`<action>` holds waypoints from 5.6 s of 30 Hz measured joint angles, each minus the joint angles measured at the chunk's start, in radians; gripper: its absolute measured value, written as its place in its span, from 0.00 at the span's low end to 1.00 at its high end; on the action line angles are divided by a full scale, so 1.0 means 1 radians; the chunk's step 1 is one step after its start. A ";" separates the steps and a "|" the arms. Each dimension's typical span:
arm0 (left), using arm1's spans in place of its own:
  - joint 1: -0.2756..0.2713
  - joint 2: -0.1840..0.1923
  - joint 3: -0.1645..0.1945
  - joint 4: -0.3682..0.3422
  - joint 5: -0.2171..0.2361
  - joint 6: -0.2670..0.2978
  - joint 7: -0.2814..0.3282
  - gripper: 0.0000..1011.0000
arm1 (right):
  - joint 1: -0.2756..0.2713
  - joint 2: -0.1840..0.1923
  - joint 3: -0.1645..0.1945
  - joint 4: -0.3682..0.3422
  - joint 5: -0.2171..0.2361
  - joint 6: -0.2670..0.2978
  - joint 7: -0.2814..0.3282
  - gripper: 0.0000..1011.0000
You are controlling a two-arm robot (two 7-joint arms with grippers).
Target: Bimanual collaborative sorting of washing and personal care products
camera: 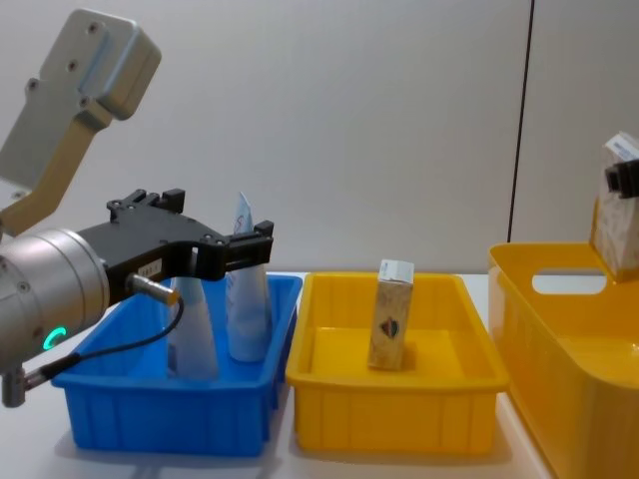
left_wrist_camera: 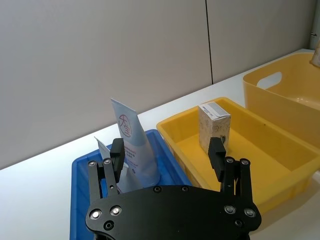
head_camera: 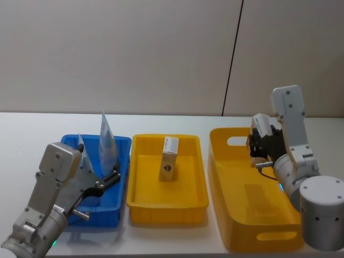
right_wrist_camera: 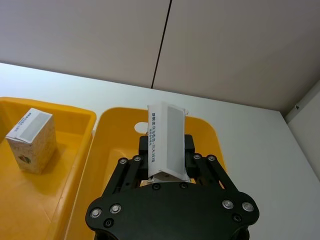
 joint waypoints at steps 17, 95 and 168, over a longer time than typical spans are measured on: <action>0.000 0.000 0.000 0.000 0.000 0.000 0.000 0.99 | 0.004 0.000 0.002 0.007 -0.005 0.008 -0.002 0.89; -0.210 -0.141 -0.052 0.473 0.004 -0.101 -0.083 0.80 | 0.005 0.000 0.003 0.009 -0.007 0.011 -0.002 0.99; -0.280 -0.083 -0.055 0.306 0.069 -0.028 -0.132 0.22 | 0.005 0.000 0.003 0.009 -0.007 0.011 -0.002 0.99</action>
